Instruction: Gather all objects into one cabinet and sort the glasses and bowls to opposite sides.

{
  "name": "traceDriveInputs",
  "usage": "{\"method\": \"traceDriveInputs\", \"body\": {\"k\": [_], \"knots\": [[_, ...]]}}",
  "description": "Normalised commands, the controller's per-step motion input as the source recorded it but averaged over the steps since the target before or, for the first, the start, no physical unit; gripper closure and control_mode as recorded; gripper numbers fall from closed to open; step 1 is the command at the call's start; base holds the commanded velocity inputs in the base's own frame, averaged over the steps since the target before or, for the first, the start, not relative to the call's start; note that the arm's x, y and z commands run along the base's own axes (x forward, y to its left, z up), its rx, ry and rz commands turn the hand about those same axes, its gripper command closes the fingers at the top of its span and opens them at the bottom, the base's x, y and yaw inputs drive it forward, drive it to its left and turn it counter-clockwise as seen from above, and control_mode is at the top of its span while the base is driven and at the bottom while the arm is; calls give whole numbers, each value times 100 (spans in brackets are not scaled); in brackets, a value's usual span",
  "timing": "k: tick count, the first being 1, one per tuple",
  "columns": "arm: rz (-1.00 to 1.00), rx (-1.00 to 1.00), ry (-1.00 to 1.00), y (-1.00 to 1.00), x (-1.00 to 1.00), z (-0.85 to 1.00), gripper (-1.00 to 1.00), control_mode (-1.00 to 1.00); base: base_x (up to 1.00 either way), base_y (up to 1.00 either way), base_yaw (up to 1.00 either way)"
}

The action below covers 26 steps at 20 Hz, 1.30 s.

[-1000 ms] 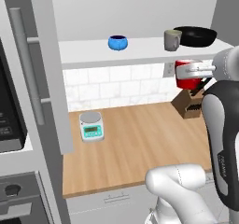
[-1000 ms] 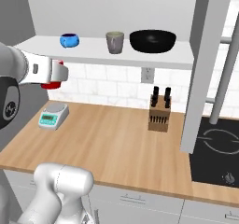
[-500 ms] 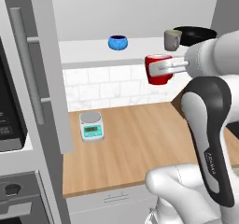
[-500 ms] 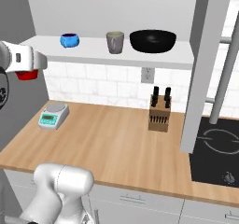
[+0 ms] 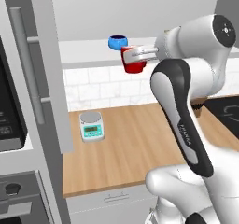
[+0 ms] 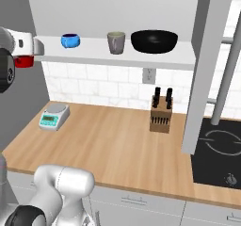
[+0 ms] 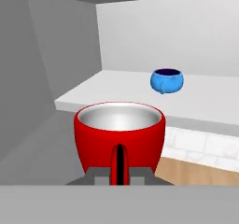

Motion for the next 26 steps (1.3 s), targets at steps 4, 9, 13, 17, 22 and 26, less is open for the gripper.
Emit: {"method": "traceDriveInputs", "body": {"k": [4, 9, 13, 17, 22, 26], "knots": [[4, 0, 0, 36, 63, -5, 100, -100, 0, 0, 0], [4, 0, 0, 34, 62, -4, 100, -100, 0, 0, 0], [1, 0, 0, 32, 60, 0, 100, -100, 0, 0, 0], [0, 0, 0, 21, 70, 0, 100, -100, 0, 0, 0], [0, 0, -1, 7, 64, -24, 100, -100, 0, 0, 0], [2, 1, -9, 2, 48, -35, 100, -100, 0, 0, 0]]}}
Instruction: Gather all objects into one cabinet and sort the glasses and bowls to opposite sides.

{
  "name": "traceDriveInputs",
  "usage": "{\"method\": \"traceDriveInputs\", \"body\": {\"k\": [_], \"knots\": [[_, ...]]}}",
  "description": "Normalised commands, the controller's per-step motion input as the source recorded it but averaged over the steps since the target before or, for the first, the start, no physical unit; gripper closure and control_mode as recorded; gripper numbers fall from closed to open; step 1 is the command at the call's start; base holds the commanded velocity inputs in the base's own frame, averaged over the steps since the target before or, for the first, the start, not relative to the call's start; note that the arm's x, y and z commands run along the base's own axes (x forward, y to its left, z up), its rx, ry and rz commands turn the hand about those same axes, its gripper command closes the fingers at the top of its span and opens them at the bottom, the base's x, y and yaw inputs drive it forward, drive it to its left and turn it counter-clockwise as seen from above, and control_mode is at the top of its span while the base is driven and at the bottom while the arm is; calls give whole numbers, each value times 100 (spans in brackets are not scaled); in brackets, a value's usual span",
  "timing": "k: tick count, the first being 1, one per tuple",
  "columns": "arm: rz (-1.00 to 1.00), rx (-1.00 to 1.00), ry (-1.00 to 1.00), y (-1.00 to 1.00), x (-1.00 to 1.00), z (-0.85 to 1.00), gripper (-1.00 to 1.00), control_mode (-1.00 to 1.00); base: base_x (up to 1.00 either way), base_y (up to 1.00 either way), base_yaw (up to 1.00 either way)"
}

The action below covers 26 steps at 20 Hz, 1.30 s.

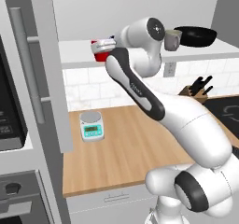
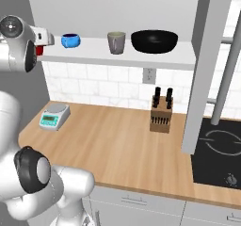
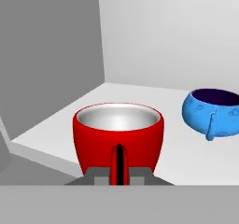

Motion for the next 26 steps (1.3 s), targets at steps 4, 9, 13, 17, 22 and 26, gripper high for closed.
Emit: {"method": "traceDriveInputs", "body": {"k": [4, 9, 13, 17, 22, 26], "knots": [[0, 2, -4, 11, 57, 0, 100, -100, 0, 0, 0], [0, 0, 0, 44, 65, 0, 100, -100, 0, 0, 0], [0, 0, 2, 39, 53, 0, 100, -100, 0, 0, 0], [0, 0, 4, 32, 40, 0, 100, -100, 0, 0, 0], [0, 0, 3, 22, 40, 0, 100, -100, 0, 0, 0], [0, 0, 4, 15, 29, 0, 100, -100, 0, 0, 0]]}}
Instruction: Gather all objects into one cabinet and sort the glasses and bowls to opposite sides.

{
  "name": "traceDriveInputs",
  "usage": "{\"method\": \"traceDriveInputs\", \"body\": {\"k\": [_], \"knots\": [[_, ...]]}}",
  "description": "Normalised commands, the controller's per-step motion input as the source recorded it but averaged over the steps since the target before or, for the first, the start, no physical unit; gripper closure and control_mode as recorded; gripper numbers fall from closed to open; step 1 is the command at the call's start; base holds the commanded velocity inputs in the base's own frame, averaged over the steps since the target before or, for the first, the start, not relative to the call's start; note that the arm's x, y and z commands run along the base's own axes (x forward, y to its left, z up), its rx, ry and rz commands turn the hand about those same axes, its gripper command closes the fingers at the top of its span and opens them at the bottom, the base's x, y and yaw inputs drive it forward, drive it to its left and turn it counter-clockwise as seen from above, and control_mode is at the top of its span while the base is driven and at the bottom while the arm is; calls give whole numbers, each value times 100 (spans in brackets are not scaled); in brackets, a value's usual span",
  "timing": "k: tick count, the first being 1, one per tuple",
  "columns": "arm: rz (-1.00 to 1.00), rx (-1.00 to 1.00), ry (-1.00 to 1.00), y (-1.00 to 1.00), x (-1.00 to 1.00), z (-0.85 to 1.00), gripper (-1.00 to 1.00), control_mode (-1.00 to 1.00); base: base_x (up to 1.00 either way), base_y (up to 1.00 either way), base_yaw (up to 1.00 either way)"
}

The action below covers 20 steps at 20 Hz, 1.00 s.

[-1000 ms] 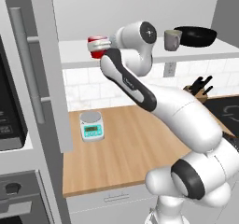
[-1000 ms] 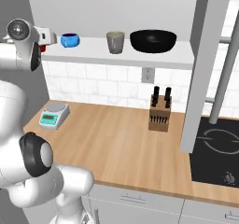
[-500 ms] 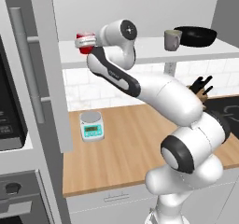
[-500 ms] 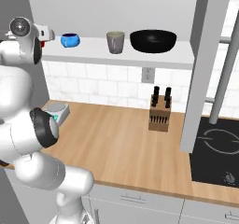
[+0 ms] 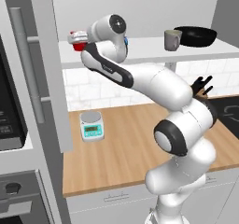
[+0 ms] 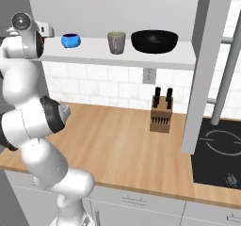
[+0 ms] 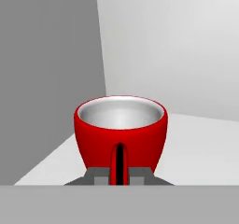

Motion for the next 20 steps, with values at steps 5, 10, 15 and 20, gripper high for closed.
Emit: {"method": "traceDriveInputs", "body": {"k": [5, 10, 15, 20], "knots": [[0, 0, 0, 10, 35, 0, 100, -100, 0, 0, 0], [0, 0, 0, 1, 23, -2, -100, -100, 0, 0, 0], [0, 0, 0, 0, 0, 0, -100, -100, 0, 0, 0], [0, 0, 1, -12, -13, 0, -100, -100, 0, 0, 0]]}}
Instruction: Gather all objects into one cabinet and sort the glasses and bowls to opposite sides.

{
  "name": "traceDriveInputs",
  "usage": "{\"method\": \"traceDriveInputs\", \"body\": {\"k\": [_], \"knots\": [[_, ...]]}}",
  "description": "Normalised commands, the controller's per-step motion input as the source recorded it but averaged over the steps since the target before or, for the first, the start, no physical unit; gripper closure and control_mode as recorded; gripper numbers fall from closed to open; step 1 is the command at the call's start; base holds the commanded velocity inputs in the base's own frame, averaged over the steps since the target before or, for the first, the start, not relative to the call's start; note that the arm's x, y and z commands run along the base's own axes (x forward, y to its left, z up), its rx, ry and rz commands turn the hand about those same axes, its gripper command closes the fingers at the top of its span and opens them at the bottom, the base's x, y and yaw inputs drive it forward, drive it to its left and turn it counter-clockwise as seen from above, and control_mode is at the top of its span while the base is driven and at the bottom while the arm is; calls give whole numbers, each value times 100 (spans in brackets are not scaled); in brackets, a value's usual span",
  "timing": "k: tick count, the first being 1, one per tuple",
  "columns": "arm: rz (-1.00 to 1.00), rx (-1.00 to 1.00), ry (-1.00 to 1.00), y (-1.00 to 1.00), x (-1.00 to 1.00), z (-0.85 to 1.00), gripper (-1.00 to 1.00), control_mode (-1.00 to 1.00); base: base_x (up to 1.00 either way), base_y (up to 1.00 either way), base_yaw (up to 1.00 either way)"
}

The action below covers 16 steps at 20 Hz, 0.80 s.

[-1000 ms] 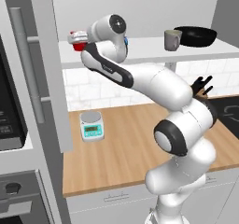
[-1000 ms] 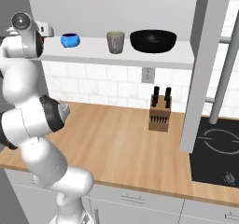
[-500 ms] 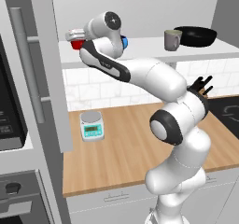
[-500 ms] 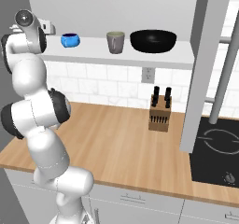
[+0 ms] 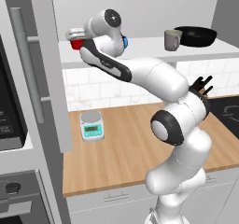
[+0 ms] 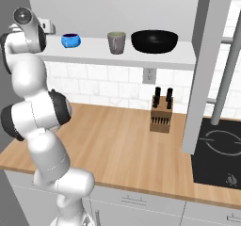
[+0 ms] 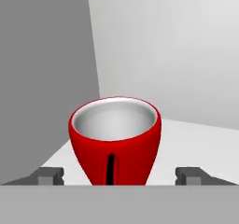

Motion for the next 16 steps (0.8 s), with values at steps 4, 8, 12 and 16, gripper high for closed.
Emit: {"method": "traceDriveInputs", "body": {"k": [4, 8, 12, 16], "knots": [[-6, 0, 0, -53, -65, 0, -100, -100, 0, 0, 0], [-10, 3, 0, -59, -62, 0, -100, -100, 0, 0, 0], [-11, 3, 0, -64, -39, 2, -100, -100, 0, 0, 0], [-5, 4, 1, -91, -36, 3, -100, -100, 0, 0, 0]]}}
